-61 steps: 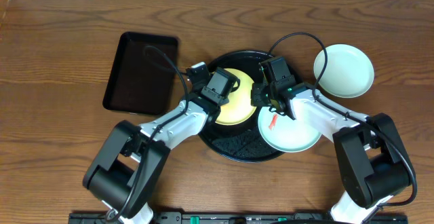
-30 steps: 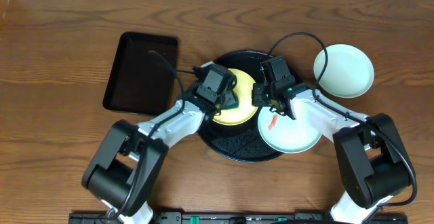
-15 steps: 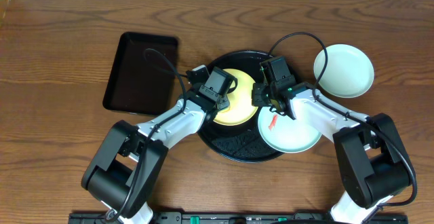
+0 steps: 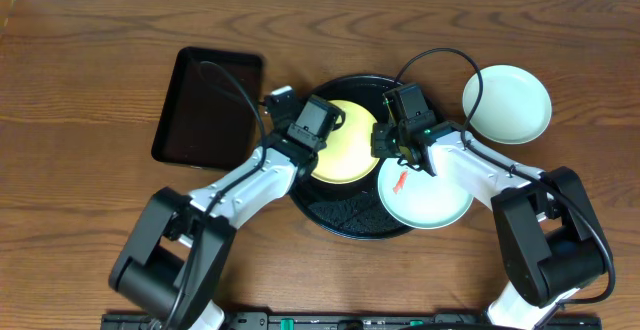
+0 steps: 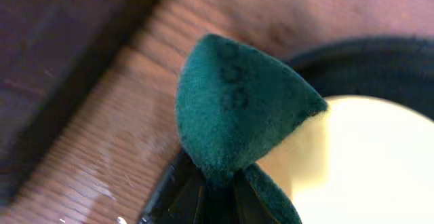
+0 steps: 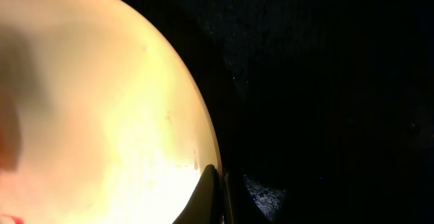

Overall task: Clean dirty plates on tray and stack at the side
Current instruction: 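Scrub the yellow plate with the sponge while right gripper holds it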

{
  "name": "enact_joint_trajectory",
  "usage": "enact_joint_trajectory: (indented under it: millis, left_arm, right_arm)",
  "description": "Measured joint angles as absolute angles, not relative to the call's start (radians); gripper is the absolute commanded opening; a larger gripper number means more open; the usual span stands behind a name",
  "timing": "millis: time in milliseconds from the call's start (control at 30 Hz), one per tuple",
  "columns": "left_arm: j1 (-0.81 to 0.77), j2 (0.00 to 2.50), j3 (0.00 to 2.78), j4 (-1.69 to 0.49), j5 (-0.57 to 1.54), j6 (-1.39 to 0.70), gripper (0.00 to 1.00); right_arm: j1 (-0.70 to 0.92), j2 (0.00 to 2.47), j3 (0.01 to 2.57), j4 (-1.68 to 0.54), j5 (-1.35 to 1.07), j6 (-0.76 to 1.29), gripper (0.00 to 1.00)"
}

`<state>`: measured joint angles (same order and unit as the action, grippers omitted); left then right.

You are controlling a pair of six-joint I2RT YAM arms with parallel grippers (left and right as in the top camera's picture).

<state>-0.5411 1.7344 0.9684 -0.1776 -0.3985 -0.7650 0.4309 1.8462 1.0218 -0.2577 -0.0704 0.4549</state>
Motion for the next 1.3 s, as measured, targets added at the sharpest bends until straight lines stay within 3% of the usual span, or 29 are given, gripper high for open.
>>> enact_joint_trajectory:
  millis: [533, 767, 1300]
  left_arm:
    - [-0.528, 1.714, 0.955, 0.019, 0.001, -0.751, 0.08]
    - [-0.523, 1.837, 0.955, 0.039, 0.006, -0.728, 0.08]
    - [-0.476, 1.844, 0.965, 0.004, -0.057, -0.508, 0.08]
  right_arm:
    - [0.43, 1.846, 1.022, -0.258, -0.06, 0.455, 0.01]
    - [0.431, 1.846, 1.022, -0.258, -0.059, 0.455, 0.01]
    - [0.431, 1.845, 1.023, -0.268, -0.062, 0.455, 0.01]
